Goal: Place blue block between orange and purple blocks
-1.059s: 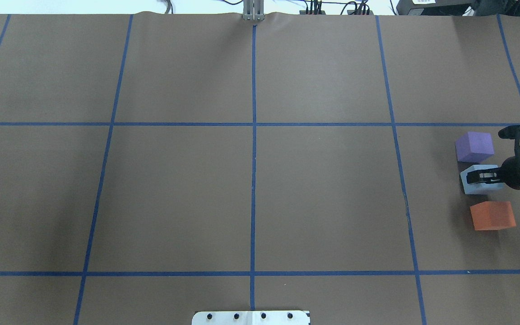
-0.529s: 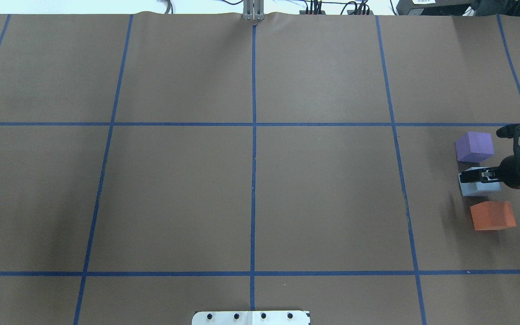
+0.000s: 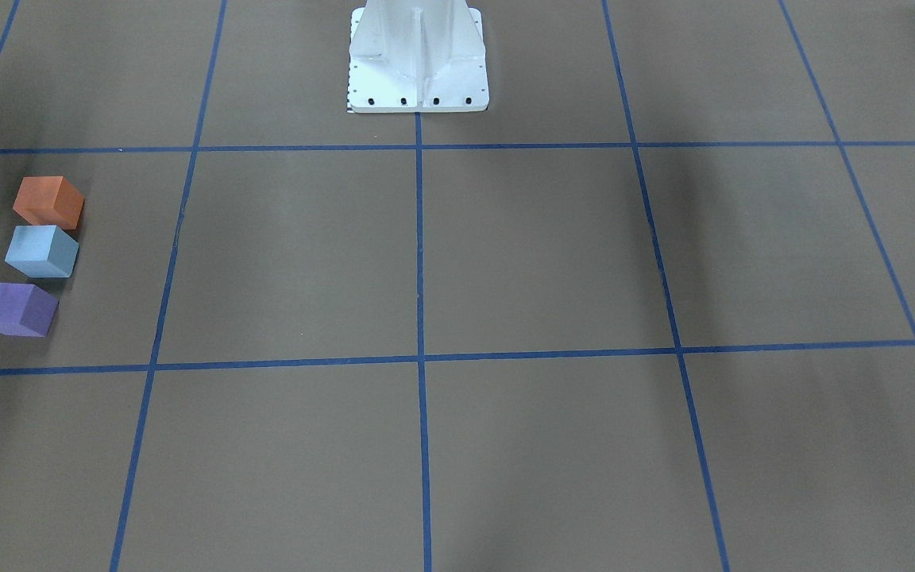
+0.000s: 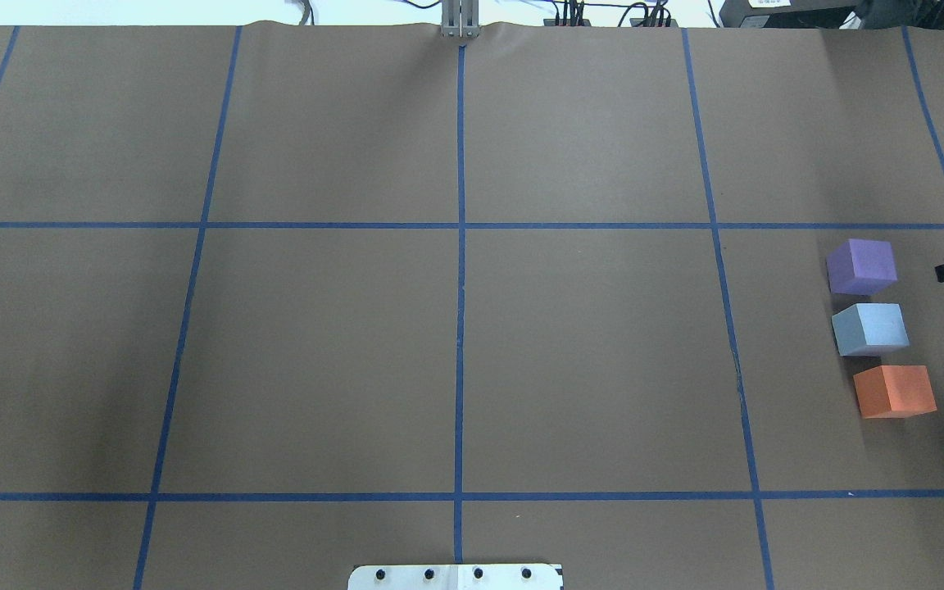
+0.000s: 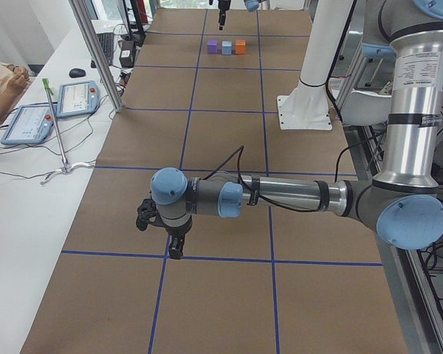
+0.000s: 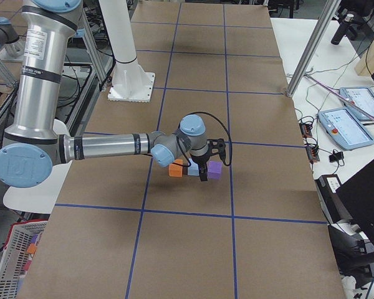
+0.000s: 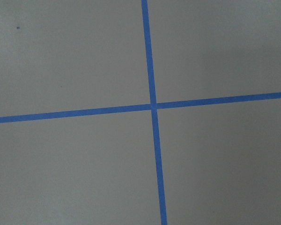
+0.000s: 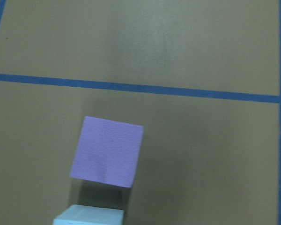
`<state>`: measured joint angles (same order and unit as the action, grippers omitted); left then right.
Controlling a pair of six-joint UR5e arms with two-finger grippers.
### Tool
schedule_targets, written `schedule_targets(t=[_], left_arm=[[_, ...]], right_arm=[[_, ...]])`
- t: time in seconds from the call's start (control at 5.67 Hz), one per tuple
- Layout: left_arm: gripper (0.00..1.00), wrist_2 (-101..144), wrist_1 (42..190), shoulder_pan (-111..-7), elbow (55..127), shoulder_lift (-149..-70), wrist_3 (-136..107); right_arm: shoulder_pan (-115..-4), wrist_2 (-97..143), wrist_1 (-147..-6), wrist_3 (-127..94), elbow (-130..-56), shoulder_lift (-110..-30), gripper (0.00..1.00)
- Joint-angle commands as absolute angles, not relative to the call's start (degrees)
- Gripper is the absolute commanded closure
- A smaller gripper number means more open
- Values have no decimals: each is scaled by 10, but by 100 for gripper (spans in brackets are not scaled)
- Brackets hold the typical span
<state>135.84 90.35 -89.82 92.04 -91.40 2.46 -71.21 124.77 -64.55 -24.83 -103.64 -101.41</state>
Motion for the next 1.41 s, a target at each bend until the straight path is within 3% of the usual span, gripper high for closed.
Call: schedule_targets(t=[0.0,0.18,1.24], left_arm=[[0,1358,904,-898,920,-914,25],[0,1357,904,-898,920,-914,26],[0,1350,902,-900,918,-907,22]], right_arm=[[-836,1300,-850,-13,-1045,-1006,0],[-856,1303,-900,13,-1028,-983,0],[-864,1299,-896,13,-1022,-986,0]])
